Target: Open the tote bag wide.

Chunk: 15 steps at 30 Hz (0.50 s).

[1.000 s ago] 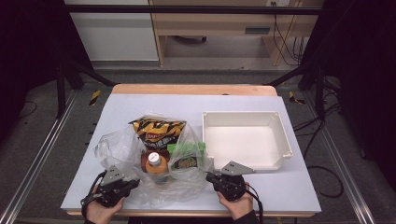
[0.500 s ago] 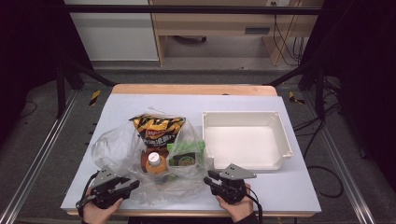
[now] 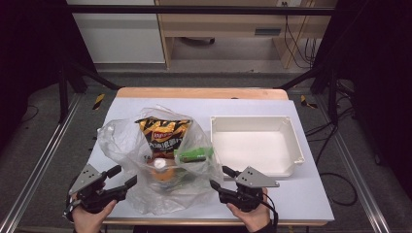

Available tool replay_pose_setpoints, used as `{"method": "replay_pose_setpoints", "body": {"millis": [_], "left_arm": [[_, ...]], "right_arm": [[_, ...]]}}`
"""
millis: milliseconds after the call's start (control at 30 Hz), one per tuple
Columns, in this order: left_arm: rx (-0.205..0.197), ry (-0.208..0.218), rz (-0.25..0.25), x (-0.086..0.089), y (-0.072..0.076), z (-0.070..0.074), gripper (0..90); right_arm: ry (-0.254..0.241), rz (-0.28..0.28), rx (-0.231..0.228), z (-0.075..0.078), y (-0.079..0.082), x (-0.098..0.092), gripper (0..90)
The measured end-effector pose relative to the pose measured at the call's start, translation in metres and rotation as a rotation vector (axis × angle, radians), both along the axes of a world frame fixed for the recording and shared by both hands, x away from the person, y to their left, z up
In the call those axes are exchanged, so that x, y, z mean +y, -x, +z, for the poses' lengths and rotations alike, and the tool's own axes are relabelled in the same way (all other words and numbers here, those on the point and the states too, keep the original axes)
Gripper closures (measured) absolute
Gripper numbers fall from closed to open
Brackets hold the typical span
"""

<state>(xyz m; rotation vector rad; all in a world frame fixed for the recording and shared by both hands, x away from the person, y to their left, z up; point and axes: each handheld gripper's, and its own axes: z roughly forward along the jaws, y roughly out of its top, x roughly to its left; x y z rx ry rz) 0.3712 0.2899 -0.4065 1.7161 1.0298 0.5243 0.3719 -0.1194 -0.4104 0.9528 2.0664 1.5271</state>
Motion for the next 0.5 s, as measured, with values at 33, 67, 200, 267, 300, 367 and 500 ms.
{"method": "replay_pose_setpoints", "body": {"millis": [33,67,200,267,300,367,500], "left_arm": [[-0.01,0.006,0.002,0.001,-0.001,0.005,27.6],[-0.019,0.013,0.006,0.001,-0.002,0.01,30.1],[-0.038,0.04,0.001,0.003,-0.008,0.02,38.9],[-0.04,0.044,-0.007,0.003,-0.01,0.022,48.6],[-0.035,0.056,-0.003,0.004,-0.013,0.022,51.6],[-0.03,0.062,-0.012,0.004,-0.015,0.022,61.7],[-0.012,0.029,-0.015,0.002,-0.018,0.019,77.6]], "right_arm": [[-0.003,0.0,-0.012,0.004,0.0,0.0,40.8],[-0.014,0.005,-0.033,0.012,-0.002,0.002,40.8],[-0.038,0.023,-0.066,0.028,-0.005,0.008,40.7],[-0.038,0.036,-0.078,0.034,-0.006,0.012,40.7],[-0.041,0.041,-0.084,0.037,-0.006,0.014,40.4],[-0.05,0.053,-0.101,0.043,-0.007,0.018,40.3],[-0.056,0.063,-0.108,0.052,-0.01,0.024,47.7]]}}
